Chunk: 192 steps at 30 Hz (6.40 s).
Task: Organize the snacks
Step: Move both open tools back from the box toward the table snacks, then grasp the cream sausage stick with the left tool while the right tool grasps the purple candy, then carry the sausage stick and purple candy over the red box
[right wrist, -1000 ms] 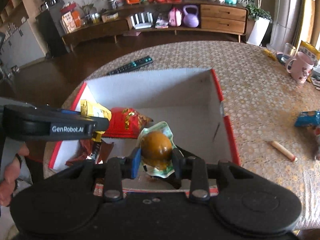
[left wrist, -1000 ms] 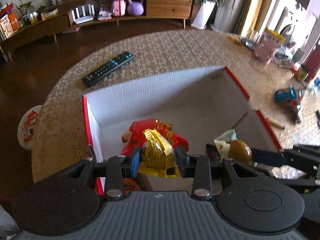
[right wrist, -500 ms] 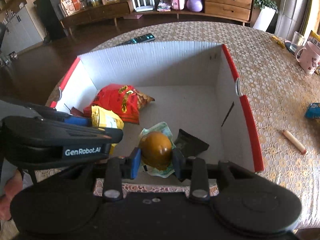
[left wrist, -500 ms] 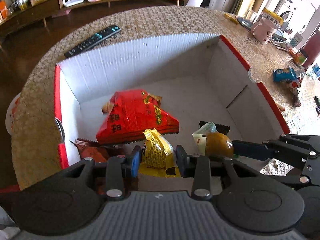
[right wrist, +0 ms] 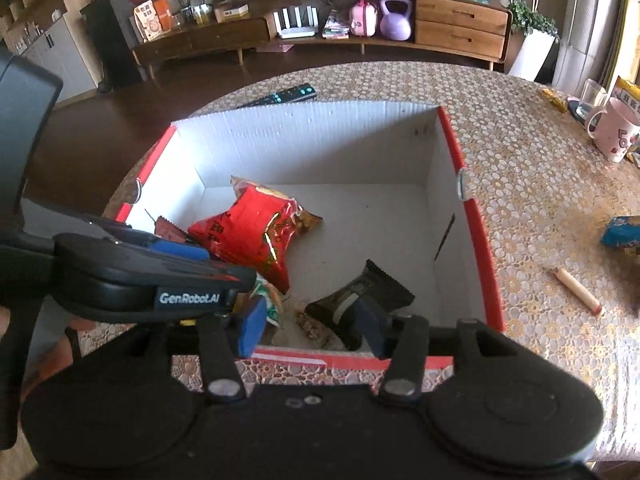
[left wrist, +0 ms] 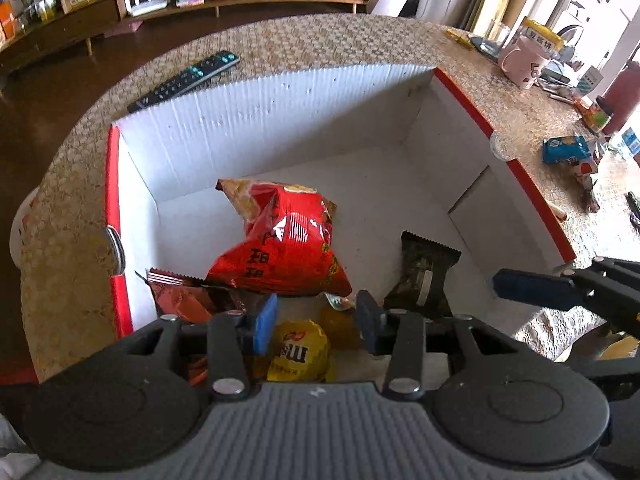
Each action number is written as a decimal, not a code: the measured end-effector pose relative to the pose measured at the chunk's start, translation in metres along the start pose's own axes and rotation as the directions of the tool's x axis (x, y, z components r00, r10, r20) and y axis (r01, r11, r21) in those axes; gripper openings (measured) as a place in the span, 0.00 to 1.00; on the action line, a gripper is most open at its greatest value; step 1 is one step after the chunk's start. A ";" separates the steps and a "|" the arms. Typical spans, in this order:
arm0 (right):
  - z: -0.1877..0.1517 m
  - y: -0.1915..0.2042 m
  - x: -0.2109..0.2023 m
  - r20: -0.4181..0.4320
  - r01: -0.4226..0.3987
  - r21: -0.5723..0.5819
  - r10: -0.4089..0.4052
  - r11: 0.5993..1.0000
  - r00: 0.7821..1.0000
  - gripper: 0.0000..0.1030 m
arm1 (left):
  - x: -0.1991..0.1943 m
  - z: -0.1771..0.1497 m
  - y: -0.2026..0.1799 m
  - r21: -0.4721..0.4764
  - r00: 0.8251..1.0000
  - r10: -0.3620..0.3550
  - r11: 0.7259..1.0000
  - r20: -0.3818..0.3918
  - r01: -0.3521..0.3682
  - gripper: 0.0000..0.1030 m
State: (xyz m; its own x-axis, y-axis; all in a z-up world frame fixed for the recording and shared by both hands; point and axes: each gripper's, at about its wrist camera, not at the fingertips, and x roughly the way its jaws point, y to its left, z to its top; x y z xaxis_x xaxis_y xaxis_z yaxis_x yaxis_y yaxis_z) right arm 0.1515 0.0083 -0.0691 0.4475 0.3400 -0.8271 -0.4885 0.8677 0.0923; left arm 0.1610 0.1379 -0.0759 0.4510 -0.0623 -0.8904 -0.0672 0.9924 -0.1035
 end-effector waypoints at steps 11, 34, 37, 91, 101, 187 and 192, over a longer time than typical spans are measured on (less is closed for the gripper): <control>-0.008 -0.008 -0.026 0.051 -0.017 0.023 0.016 1.000 0.999 0.72 | -0.030 -0.001 -0.005 -0.003 0.997 -0.012 1.000 0.075 0.012 0.64; -0.033 -0.058 -0.097 0.185 0.004 0.054 -0.014 0.999 0.983 1.00 | -0.071 -0.002 -0.075 0.085 0.972 -0.067 0.995 0.227 0.048 0.80; -0.039 -0.079 -0.104 0.187 0.023 0.088 -0.040 0.996 0.982 1.00 | -0.068 0.002 -0.090 0.081 0.972 -0.083 0.995 0.219 0.066 0.80; -0.118 -0.533 -0.075 -0.046 0.346 0.283 -0.347 0.895 0.937 0.65 | 0.131 0.095 -0.311 -0.125 0.981 -0.164 0.981 -0.099 0.151 0.61; -0.124 -0.561 -0.056 -0.064 0.286 0.348 -0.281 0.893 0.957 0.58 | 0.136 0.103 -0.301 -0.193 0.973 -0.207 0.964 -0.103 0.184 0.57; -0.002 -0.131 -0.077 0.167 -0.013 0.019 0.010 1.000 0.986 0.08 | -0.034 0.039 -0.112 -0.100 0.981 -0.186 0.976 0.058 0.191 0.09; 0.012 -0.098 -0.065 0.163 -0.038 -0.027 0.042 0.999 0.986 0.08 | -0.047 0.039 -0.080 -0.102 0.987 -0.143 0.983 0.079 0.151 0.08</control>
State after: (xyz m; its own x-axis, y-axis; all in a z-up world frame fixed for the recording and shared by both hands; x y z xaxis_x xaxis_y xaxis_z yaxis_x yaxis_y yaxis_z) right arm 0.1792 -0.0941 -0.0173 0.5424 0.4308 -0.7212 -0.5255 0.8438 0.1088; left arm 0.1798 0.0658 -0.0085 0.5244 -0.1953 -0.8288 -0.0890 0.9554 -0.2815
